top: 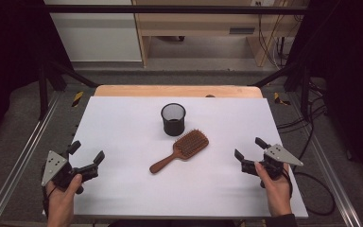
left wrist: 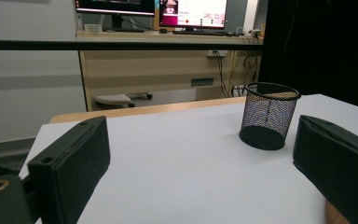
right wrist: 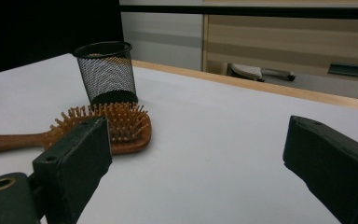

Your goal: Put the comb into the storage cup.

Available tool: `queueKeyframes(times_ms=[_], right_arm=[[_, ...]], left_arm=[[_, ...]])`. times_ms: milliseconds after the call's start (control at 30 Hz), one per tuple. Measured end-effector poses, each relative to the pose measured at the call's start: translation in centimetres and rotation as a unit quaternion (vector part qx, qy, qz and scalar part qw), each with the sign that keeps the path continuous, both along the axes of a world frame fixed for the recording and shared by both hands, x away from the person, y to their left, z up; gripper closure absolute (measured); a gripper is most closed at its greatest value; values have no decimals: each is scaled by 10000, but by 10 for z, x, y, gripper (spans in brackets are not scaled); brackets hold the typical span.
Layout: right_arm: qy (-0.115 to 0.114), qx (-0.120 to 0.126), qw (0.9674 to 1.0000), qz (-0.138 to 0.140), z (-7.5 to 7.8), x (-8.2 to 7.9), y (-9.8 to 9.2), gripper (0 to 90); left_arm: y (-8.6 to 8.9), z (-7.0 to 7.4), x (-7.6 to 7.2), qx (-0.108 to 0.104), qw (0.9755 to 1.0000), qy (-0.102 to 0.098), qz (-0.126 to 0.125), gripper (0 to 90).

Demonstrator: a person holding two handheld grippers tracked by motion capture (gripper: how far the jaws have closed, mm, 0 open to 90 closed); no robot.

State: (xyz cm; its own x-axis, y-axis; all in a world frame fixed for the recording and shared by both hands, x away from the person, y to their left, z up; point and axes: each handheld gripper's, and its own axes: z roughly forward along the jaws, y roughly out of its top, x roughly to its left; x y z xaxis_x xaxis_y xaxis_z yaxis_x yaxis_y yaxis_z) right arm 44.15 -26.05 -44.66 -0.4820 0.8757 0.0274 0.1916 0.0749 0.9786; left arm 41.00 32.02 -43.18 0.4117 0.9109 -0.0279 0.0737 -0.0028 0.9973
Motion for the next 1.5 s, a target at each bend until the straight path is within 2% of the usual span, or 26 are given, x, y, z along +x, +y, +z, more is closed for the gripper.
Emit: queueKeyframes(times_ms=[167,333,367,400,467,600,633,700,800,933,1133,1200,1233,1267,1300,1367,1500], right_arm=[[132,85,9999,-62,-2,3,1,65],[521,7,9984,-199,-6,6,7,69],[521,7,9984,-199,-6,6,7,69],[662,9,9975,-258,-7,7,10,91],[777,-86,9966,-274,-8,8,13,111],[961,-259,9948,-236,-9,8,21,243],[976,-293,9945,-253,-8,7,23,304],[904,-223,9954,-239,-2,7,26,385],[740,-376,9964,-195,13,10,36,521],[722,-683,9950,-85,27,27,50,657],[865,-1234,9885,116,38,62,71,839],[908,-1288,9874,130,38,68,73,858],[1012,-1267,9867,148,38,79,77,900],[1012,-1267,9867,148,38,79,77,900],[1121,-1287,9852,156,36,89,81,900],[1187,-1393,9830,173,33,99,86,900],[1295,-1494,9801,173,29,112,93,900]], left_arm=[[0,0,-1,-3,10000,18,34,42],[-2,-1,-1,34,10000,22,20,42],[-2,-1,-1,34,10000,22,20,42],[-3,-1,0,18,10000,45,24,42],[-2,-1,0,7,10000,51,31,42],[-2,-1,-2,5,10000,59,29,42],[-2,-2,-2,17,10000,56,34,42],[-2,-2,-2,27,10000,73,45,42],[0,-2,-3,-26,9999,70,89,43],[1,-2,-3,-44,9999,81,115,44],[-1,-1,-3,4,9999,67,92,45],[-1,-1,-3,7,9999,65,88,44],[-1,-1,-3,-7,9999,71,84,44],[-1,-1,-3,-7,9999,71,84,45],[-1,-2,-3,-16,9999,76,87,45],[-1,-2,-3,-59,9999,93,90,45],[0,-2,-2,-52,9999,96,98,46]])
